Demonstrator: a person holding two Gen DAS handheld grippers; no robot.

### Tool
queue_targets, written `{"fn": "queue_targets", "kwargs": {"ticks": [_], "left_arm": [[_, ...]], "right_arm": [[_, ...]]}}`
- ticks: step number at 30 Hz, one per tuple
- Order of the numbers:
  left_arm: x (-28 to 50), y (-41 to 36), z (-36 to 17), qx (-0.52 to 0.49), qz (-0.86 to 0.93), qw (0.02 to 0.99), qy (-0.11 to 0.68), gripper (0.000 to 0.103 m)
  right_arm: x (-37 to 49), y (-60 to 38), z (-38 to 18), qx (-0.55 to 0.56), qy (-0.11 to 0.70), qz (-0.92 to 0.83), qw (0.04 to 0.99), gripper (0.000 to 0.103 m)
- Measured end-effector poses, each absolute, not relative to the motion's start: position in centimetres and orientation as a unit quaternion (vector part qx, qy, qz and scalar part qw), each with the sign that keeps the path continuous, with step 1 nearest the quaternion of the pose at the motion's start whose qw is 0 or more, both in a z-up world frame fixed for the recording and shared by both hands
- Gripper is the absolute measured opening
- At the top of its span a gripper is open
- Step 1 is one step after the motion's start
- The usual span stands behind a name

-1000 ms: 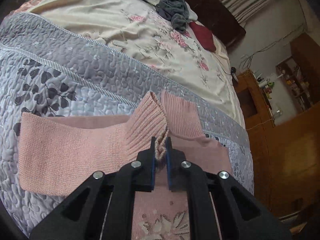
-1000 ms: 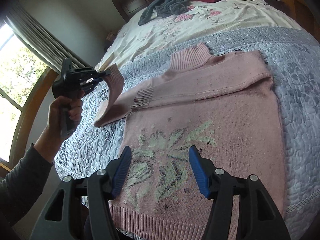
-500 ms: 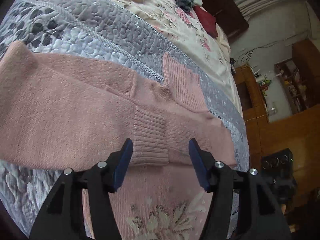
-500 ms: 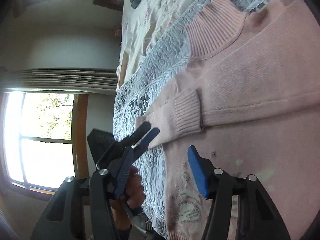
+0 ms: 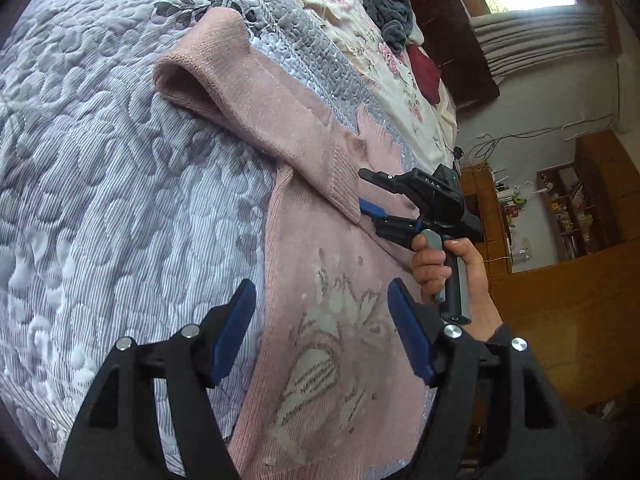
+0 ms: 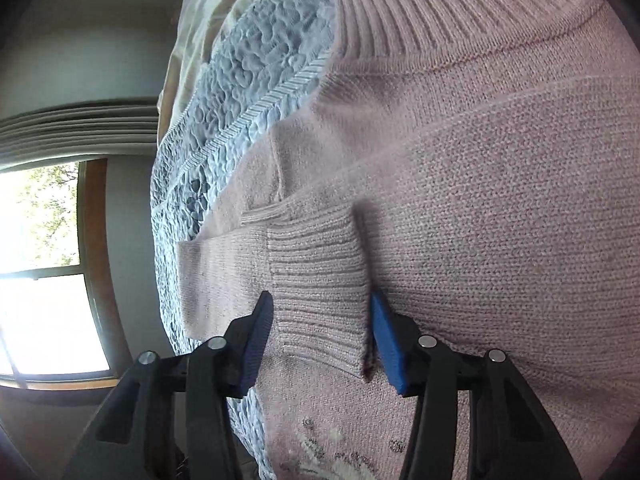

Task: Fold small clothes

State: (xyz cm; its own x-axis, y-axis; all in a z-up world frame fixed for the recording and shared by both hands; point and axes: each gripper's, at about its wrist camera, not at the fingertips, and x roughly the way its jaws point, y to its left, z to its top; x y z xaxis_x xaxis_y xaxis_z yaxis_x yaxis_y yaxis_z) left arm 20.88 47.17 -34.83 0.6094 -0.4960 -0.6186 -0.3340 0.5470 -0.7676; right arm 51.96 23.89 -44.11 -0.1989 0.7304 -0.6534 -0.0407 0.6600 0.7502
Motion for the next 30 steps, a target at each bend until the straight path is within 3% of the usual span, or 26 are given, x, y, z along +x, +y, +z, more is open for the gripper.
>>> {"fn": "queue_targets", "kwargs": {"ticks": [2,5,17,23,30], "left_arm": [[20.2,47.4,-34.9,-0.474,-0.044,0.761,0.439,0.068],[19.5,48.2,-35.0,-0.479,-0.037,0.756,0.444,0.068],[19.9,50.0,-31.4,-0.451,-0.035,0.776,0.439,0.068],[22.0,50.3,-31.0,-0.474,-0.041,0.768,0.429,0.068],[26.1,50.7,-30.7,-0.477,-0.059,0.765,0.429,0.068]], "right_arm": [[51.9,24.2,-44.1,0.246,0.705,0.333,0.576,0.020],[51.7,24.0,-42.2,0.253,0.692,0.342,0.583,0.012],[54.4,15.8,-27.9,0.195,0.601,0.338,0.698,0.008],[55.9,9.2,-26.6,0.185,0.591,0.293,0.729,0.008],[56.6,2.5,-28.7,0.196,0.599,0.247,0.736,0.008]]}}
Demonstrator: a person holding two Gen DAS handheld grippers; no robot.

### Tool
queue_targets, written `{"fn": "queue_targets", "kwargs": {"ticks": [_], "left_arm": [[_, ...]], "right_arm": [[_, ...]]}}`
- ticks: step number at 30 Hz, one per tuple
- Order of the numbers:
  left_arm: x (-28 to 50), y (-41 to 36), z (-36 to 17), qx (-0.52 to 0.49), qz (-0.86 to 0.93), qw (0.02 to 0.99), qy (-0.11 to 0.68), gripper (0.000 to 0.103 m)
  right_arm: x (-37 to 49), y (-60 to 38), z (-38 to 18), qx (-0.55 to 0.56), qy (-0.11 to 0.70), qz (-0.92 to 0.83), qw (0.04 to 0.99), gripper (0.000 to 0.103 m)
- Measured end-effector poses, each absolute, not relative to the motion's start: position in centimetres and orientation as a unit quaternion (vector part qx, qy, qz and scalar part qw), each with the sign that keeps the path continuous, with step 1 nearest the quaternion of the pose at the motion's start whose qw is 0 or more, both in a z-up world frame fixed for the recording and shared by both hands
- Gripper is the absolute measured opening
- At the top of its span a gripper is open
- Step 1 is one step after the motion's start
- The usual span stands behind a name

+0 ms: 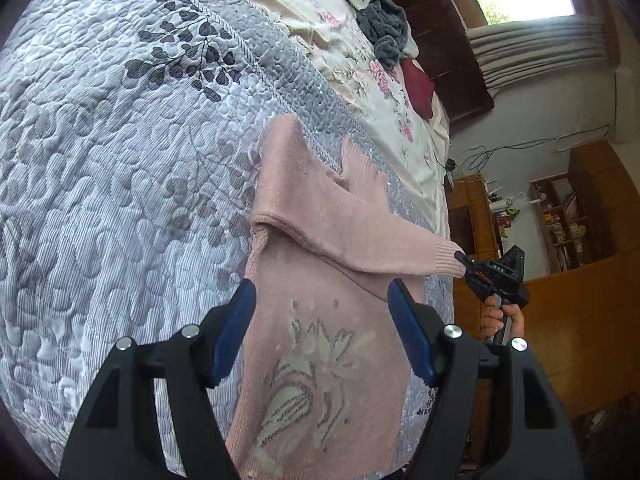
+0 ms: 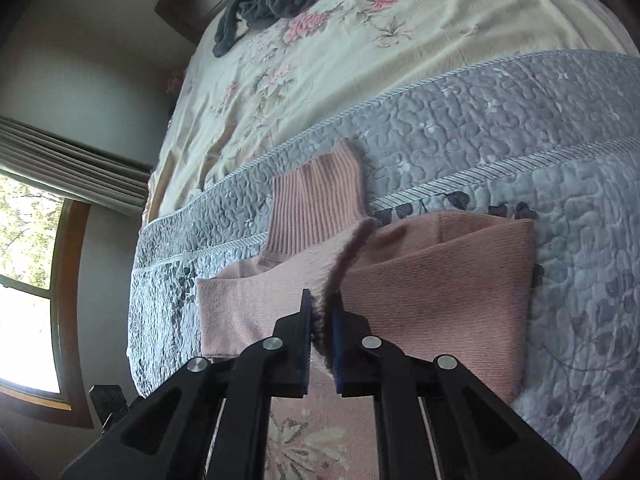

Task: Fold small clothes

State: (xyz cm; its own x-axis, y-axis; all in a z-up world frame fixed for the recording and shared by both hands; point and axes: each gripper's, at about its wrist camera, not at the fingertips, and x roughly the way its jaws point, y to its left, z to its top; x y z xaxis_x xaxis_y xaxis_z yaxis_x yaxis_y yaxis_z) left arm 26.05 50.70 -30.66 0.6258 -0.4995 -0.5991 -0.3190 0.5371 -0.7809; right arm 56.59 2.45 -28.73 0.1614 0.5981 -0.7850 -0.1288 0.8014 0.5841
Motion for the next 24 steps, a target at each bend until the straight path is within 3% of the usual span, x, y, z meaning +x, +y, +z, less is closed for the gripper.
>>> {"fn": "queue_targets", "kwargs": {"ticks": [24], "left_arm": [[40.5,47.2,-35.6,-0.431,-0.086,0.748,0.496,0.068]], "right_arm": [[55.9,-6.0,-39.4,0.216,0.647,0.169,0.712,0.010]]}}
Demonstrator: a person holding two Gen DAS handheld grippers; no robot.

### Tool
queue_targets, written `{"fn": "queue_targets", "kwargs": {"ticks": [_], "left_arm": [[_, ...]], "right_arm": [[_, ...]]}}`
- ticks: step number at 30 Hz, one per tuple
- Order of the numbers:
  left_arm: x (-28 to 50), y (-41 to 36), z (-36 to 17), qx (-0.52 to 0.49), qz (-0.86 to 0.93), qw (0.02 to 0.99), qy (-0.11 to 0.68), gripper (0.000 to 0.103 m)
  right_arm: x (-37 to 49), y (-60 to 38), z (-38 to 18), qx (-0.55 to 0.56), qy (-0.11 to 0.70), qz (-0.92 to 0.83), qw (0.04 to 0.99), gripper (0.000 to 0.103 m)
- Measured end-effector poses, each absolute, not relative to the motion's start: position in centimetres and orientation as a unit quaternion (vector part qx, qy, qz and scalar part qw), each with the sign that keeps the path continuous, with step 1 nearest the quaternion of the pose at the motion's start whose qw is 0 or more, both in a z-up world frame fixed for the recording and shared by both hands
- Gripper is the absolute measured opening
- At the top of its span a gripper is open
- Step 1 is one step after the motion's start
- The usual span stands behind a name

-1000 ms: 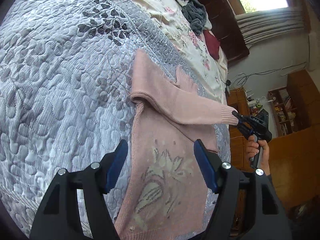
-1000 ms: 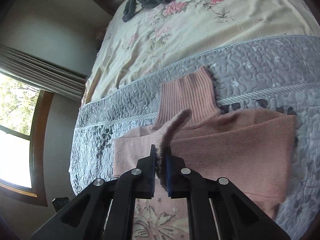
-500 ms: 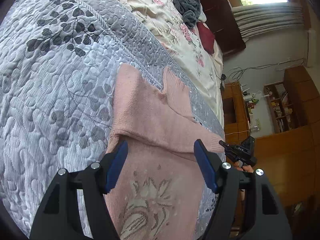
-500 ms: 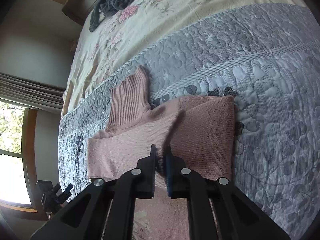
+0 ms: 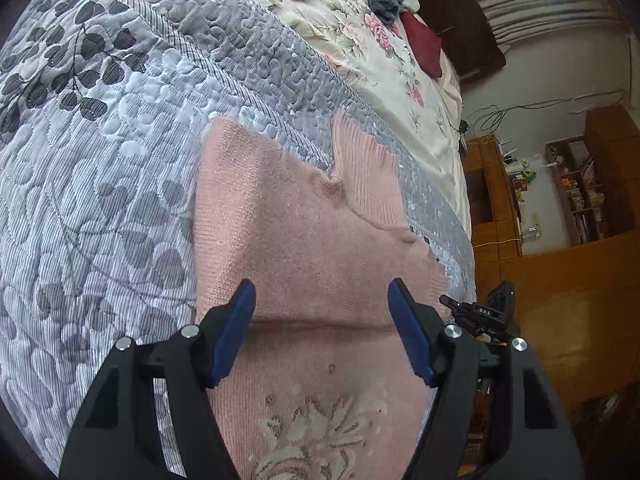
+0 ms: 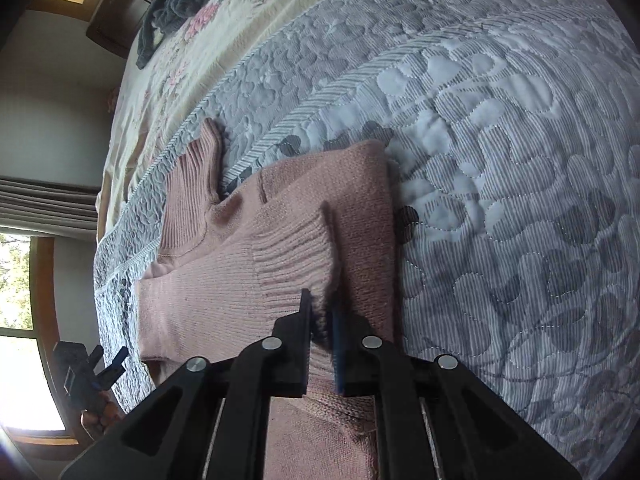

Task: Fold small clothes

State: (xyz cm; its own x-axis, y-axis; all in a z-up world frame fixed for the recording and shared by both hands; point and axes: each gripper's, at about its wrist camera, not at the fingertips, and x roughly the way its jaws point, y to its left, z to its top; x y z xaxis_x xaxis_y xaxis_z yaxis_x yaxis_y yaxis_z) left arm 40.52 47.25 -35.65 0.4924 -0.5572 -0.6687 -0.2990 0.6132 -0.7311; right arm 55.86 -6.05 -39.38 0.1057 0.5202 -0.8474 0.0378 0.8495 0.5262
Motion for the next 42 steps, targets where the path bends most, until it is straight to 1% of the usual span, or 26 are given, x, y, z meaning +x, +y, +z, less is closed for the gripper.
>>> {"fn": "queue_targets", "kwargs": {"ticks": [3,6,8,10,12,13,14,15,16,17,20,22,23,28,34,36,37,38,39,40,41,42], "left_arm": [[42.2,47.5,-36.5,-0.431,-0.084,0.744,0.504,0.068],[43.5,47.4,-37.0,-0.448,-0.112,0.734,0.497,0.069],[44.0,47.2,-37.9,-0.450,-0.115,0.730,0.501,0.072],[44.3,47.3,-39.6,-0.442,-0.097,0.723,0.521,0.072],[44.4,47.6,-41.5,-0.443,-0.079,0.712,0.539,0.067],[44.5,48.0,-41.9,-0.449,-0.074,0.706,0.542,0.063],[44.9,48.2,-41.7,-0.457,-0.073,0.698,0.546,0.063],[45.4,48.4,-41.0,-0.458,-0.077,0.698,0.545,0.063],[46.2,48.5,-39.8,-0.449,-0.089,0.709,0.536,0.065],[47.2,48.4,-38.4,-0.434,-0.103,0.723,0.528,0.067],[51.8,48.1,-35.2,-0.413,-0.134,0.750,0.498,0.071],[55.5,47.5,-34.7,-0.398,-0.140,0.764,0.489,0.072],[57.4,47.2,-35.0,-0.393,-0.140,0.765,0.490,0.072],[65.1,45.3,-39.5,-0.385,-0.125,0.751,0.522,0.070],[70.1,42.6,-43.5,-0.341,-0.124,0.753,0.549,0.068],[70.8,42.3,-44.0,-0.333,-0.126,0.758,0.547,0.067],[71.1,42.3,-43.9,-0.332,-0.130,0.760,0.543,0.065],[71.3,42.2,-43.9,-0.331,-0.134,0.761,0.541,0.055],[71.5,42.1,-44.0,-0.328,-0.135,0.761,0.543,0.049],[71.6,41.9,-44.0,-0.320,-0.133,0.762,0.547,0.041],[71.6,41.6,-44.0,-0.311,-0.135,0.763,0.550,0.025],[71.7,41.1,-44.1,-0.299,-0.138,0.763,0.556,0.018]], "right_arm": [[55.7,-7.4,-38.1,0.250,0.624,0.165,0.722,0.017],[54.9,-8.0,-35.5,0.274,0.587,0.194,0.737,0.018],[54.5,-6.9,-35.6,0.267,0.595,0.223,0.724,0.020],[54.0,-6.0,-37.0,0.245,0.616,0.226,0.714,0.021],[54.1,-6.5,-38.8,0.230,0.634,0.203,0.710,0.016],[54.3,-7.0,-39.5,0.232,0.640,0.193,0.707,0.009],[54.5,-7.4,-39.6,0.236,0.640,0.189,0.707,0.007],[54.8,-7.5,-39.0,0.238,0.634,0.192,0.711,0.009],[55.2,-7.5,-38.1,0.240,0.624,0.199,0.717,0.019],[55.9,-7.2,-37.2,0.242,0.614,0.212,0.721,0.021],[59.5,-5.2,-35.1,0.254,0.588,0.244,0.728,0.022],[62.5,-2.8,-34.9,0.264,0.581,0.262,0.724,0.024],[64.0,-1.4,-35.0,0.264,0.581,0.268,0.722,0.027],[70.4,5.7,-37.8,0.232,0.597,0.269,0.719,0.027],[74.2,11.0,-41.1,0.189,0.604,0.271,0.725,0.028],[74.9,11.8,-41.8,0.184,0.603,0.274,0.726,0.028],[75.2,12.1,-42.2,0.181,0.605,0.274,0.726,0.030],[75.5,12.4,-42.5,0.177,0.606,0.274,0.725,0.031],[75.7,12.6,-42.8,0.176,0.607,0.277,0.724,0.031],[75.8,12.8,-43.0,0.175,0.608,0.281,0.722,0.031],[75.8,13.0,-43.1,0.172,0.608,0.283,0.722,0.031],[75.8,13.1,-43.1,0.166,0.607,0.284,0.723,0.030]]}}
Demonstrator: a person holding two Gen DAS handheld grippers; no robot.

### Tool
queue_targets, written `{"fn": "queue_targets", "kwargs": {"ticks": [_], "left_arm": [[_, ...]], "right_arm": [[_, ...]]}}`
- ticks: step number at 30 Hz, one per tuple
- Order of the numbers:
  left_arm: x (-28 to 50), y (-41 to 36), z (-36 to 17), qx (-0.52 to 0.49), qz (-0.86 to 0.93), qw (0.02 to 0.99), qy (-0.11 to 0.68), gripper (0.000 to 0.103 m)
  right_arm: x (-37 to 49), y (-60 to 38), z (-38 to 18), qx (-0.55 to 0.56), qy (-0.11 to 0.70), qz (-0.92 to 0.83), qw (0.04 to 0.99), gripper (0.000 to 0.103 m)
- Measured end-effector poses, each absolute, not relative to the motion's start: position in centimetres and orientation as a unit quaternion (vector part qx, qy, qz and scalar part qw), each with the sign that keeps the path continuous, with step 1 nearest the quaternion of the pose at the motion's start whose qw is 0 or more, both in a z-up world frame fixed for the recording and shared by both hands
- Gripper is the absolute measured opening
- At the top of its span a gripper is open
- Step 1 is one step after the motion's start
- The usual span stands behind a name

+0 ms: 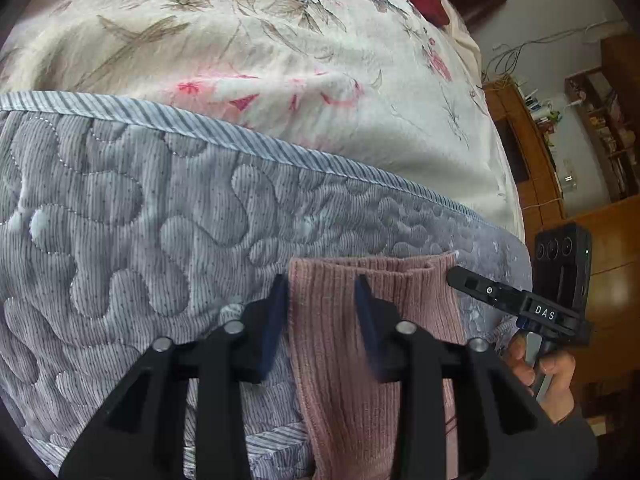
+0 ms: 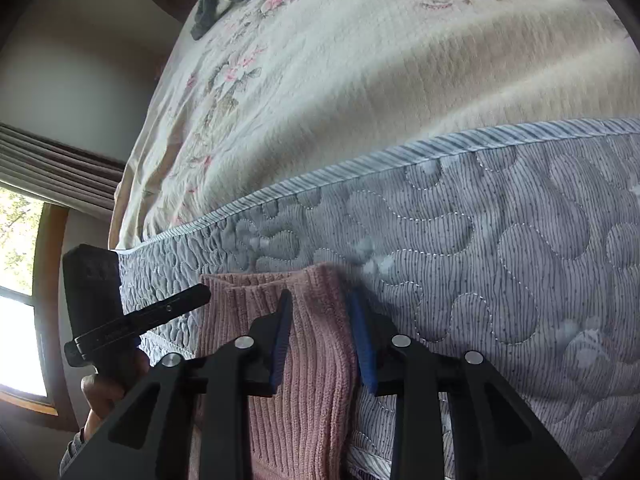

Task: Fold small clothes

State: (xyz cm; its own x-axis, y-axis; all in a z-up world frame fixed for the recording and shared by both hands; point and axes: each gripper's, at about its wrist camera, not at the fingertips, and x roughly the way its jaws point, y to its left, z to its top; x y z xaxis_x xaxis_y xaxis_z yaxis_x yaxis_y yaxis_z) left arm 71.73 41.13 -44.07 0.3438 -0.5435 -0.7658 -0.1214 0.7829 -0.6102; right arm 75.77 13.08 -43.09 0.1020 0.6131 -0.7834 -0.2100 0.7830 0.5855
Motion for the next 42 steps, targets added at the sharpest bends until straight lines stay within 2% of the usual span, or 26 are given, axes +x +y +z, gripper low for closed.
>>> {"fn": "queue_targets", "kwargs": {"ticks": [1,2,4,13,19,23,26,30,33,37,42], "left_arm": [[71.8,40.8,-44.0,-0.282,-0.133,0.768,0.559,0.013],[71.7,40.7,-43.7,-0.273,-0.128,0.774,0.557,0.007],[71.4,41.1,-42.7,-0.277,-0.125,0.784,0.542,0.006],[63.0,39.8,-31.4,-0.212,-0.199,0.843,0.452,0.006],[54.2,37.0,-27.6,-0.145,-0.239,0.852,0.442,0.006],[47.7,35.2,-29.3,-0.097,-0.250,0.842,0.468,0.006],[43.9,34.4,-32.5,-0.082,-0.252,0.821,0.506,0.009],[40.7,34.4,-36.9,-0.084,-0.243,0.784,0.565,0.011],[39.8,35.8,-36.3,-0.139,-0.246,0.785,0.552,0.011],[41.6,36.4,-35.3,-0.256,-0.274,0.773,0.513,0.022],[44.5,34.9,-38.6,-0.315,-0.274,0.740,0.527,0.022]], "right_arm": [[75.7,13.2,-42.9,0.155,0.604,0.283,0.728,0.025],[75.5,13.2,-42.6,0.147,0.599,0.282,0.735,0.014],[75.0,12.8,-41.6,0.146,0.586,0.286,0.744,0.011],[67.2,10.8,-32.0,0.109,0.508,0.359,0.776,0.009],[58.3,9.2,-27.9,0.063,0.478,0.387,0.786,0.009],[52.4,8.5,-28.9,0.028,0.483,0.389,0.784,0.009],[48.5,8.2,-31.8,0.010,0.509,0.388,0.768,0.009],[44.9,7.4,-36.2,-0.009,0.566,0.371,0.736,0.015],[44.7,6.0,-35.4,0.032,0.565,0.357,0.743,0.015],[46.7,7.3,-33.8,0.100,0.549,0.369,0.743,0.015],[48.6,9.4,-36.8,0.144,0.576,0.367,0.716,0.015]]}}
